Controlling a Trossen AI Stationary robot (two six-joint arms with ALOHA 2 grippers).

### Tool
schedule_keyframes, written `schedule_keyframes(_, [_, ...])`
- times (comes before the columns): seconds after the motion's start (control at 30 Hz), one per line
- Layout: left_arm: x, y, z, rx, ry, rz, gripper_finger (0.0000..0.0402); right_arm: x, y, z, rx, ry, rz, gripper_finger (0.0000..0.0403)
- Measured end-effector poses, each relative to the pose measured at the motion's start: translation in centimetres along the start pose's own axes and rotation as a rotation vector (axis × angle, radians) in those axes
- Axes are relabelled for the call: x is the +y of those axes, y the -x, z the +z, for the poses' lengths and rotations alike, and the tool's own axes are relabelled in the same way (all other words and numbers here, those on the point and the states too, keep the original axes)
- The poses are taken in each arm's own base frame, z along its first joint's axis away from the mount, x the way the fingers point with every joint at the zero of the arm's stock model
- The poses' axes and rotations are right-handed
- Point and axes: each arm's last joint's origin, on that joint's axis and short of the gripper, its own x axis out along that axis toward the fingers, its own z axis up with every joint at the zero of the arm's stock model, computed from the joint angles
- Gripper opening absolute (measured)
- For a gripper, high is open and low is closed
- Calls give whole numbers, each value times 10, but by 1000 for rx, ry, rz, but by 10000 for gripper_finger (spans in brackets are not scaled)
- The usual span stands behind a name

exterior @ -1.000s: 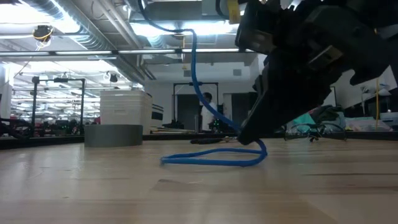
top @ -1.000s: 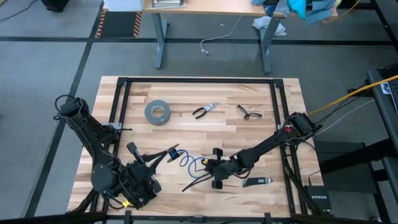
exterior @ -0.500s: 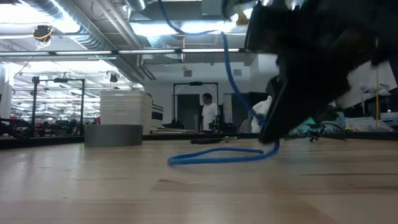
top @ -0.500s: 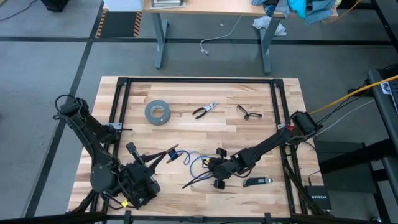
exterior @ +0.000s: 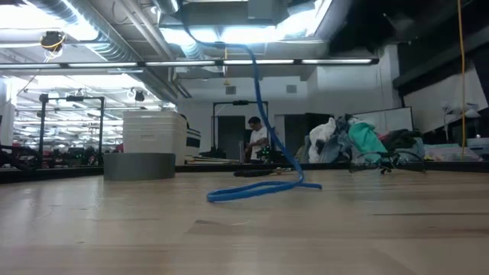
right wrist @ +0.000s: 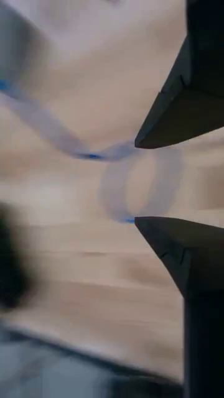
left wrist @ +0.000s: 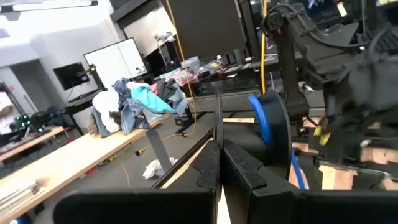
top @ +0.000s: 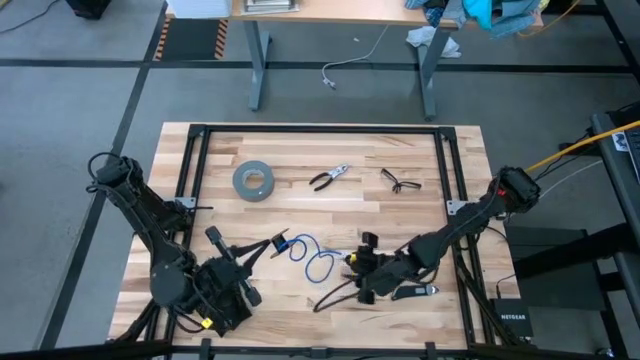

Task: Coil cords
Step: Coil the blue wire cable onto the black spool

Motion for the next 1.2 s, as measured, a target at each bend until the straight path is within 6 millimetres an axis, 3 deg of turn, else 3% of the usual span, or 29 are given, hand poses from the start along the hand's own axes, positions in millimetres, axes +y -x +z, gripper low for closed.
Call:
schedule_keyframes(0.13, [-2,-7,-6,5,37,21,0,13,-2,25,-404,-19,-72,195])
schedule_keyframes(0.3, [-3,-14,-14,8,118,42,0,17,-21,34,-622,-8,-119,195])
schedule_keyframes(0.5, [-4,-20,-22,10,202,63,0,7,-60,22,-635,13,-173,192])
schedule_keyframes(0.67, [-5,-28,-29,12,235,89,0,11,-82,28,-643,74,-199,176])
schedule_keyframes(0.8, [-6,-36,-34,14,266,115,0,17,-91,43,-668,102,-272,158])
schedule_keyframes(0.93, [-6,-39,-36,15,268,125,0,20,-97,45,-655,93,-358,131])
schedule_keyframes(1.2, [-6,-40,-35,14,280,128,0,19,-101,41,-624,75,-439,26])
